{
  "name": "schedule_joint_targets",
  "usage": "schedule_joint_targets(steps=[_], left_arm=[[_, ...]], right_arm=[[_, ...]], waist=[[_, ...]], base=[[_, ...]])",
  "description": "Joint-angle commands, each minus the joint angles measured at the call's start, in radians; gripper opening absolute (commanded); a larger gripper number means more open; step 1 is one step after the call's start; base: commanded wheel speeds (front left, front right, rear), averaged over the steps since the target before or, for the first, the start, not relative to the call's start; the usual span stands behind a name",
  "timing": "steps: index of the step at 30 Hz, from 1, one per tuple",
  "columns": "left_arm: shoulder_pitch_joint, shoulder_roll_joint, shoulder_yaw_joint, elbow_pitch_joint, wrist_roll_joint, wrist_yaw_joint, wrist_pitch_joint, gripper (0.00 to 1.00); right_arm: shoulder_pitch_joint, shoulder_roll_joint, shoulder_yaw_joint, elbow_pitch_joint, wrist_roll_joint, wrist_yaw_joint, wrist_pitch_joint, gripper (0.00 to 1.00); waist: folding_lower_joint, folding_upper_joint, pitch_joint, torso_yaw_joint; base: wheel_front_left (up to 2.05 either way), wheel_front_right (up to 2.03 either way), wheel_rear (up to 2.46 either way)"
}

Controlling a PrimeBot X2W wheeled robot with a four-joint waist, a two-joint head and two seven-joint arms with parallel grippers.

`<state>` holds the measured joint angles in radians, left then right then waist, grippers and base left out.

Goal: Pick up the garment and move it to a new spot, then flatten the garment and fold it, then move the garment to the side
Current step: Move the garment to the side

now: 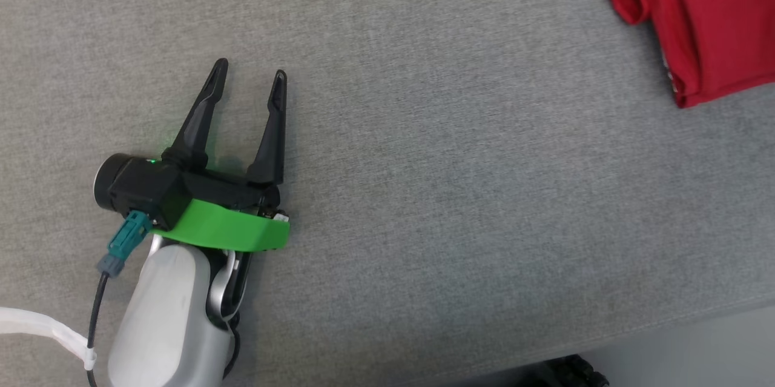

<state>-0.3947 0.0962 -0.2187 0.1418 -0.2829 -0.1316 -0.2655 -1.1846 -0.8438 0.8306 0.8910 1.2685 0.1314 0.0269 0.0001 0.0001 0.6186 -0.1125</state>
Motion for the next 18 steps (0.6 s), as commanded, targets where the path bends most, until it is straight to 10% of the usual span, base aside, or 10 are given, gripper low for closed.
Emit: schedule_joint_targets(steps=[1,2,3,4,18], left_arm=[[-0.005,0.008,0.012,0.017,0.009,0.002,0.003,1.0],[-0.005,0.007,0.013,0.016,0.01,0.002,0.003,1.0],[-0.006,0.006,0.013,0.014,0.01,0.002,0.003,1.0],[-0.007,0.004,0.012,0.013,0.008,0.002,0.003,1.0],[0.075,-0.02,0.009,0.033,-0.022,0.002,0.002,1.0]], right_arm=[[-0.029,-0.009,0.01,0.034,-0.028,-0.001,-0.016,0.0],[-0.042,-0.012,0.02,0.059,-0.053,-0.002,-0.029,0.0],[-0.054,-0.013,0.03,0.086,-0.079,-0.002,-0.051,0.28],[-0.069,-0.006,0.036,0.122,-0.105,-0.002,-0.082,1.0],[-0.089,0.155,0.101,0.29,-0.293,-0.002,-0.29,1.0]], waist=[[-0.0001,-0.0001,0.052,0.054],[-0.0001,-0.0001,0.052,0.056],[-0.0001,-0.0001,0.052,0.058],[-0.0001,-0.0001,0.049,0.06],[-0.0001,-0.0001,-0.212,0.063]], base=[[0.0,0.0,0.0],[0.0,0.0,0.0],[0.0,0.0,0.0],[0.0,0.0,0.0],[0.0,0.0,0.0]])
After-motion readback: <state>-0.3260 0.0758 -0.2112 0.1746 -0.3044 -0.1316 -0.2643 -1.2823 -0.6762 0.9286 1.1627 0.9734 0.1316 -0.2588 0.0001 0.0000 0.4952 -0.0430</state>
